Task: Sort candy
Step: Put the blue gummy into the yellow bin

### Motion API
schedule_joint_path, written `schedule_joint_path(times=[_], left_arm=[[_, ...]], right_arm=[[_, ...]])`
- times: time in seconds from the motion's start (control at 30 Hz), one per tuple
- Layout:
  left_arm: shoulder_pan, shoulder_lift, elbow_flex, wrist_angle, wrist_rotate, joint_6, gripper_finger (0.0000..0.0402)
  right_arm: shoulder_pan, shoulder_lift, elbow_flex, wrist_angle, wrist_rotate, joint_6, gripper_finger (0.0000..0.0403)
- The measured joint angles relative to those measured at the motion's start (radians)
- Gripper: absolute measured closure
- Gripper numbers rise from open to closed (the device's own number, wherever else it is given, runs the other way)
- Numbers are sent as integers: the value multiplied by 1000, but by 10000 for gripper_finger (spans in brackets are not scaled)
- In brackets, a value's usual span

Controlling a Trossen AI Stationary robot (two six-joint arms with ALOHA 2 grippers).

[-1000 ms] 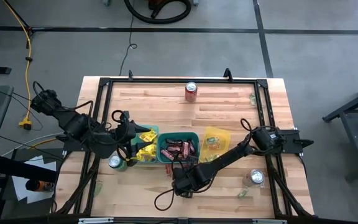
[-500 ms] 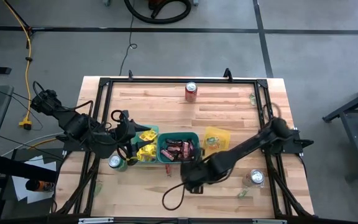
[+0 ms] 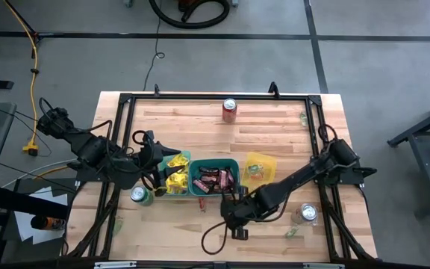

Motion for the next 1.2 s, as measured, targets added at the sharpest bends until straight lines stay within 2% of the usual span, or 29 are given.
schedule_joint_path(times=[0.13,0.27,0.4,0.7,1.0,1.1,1.2], left_arm=[[0,0,0,0,2,-21,200],[0,0,0,-1,5,-24,200],[0,0,0,-1,5,-23,200],[0,0,0,-2,-3,-17,200],[0,0,0,-6,-6,-24,200],[0,0,0,-6,-6,-25,200],[0,0,0,-7,-6,-25,200]], right_arm=[[-3,0,-107,108,-46,17,315],[-3,1,-187,175,-44,-52,245],[-12,1,-234,185,-1,-59,214],[-26,9,-249,287,30,-147,210],[-25,74,-249,324,53,-172,211],[-25,76,-249,313,56,-171,229],[-25,77,-243,305,55,-170,281]])
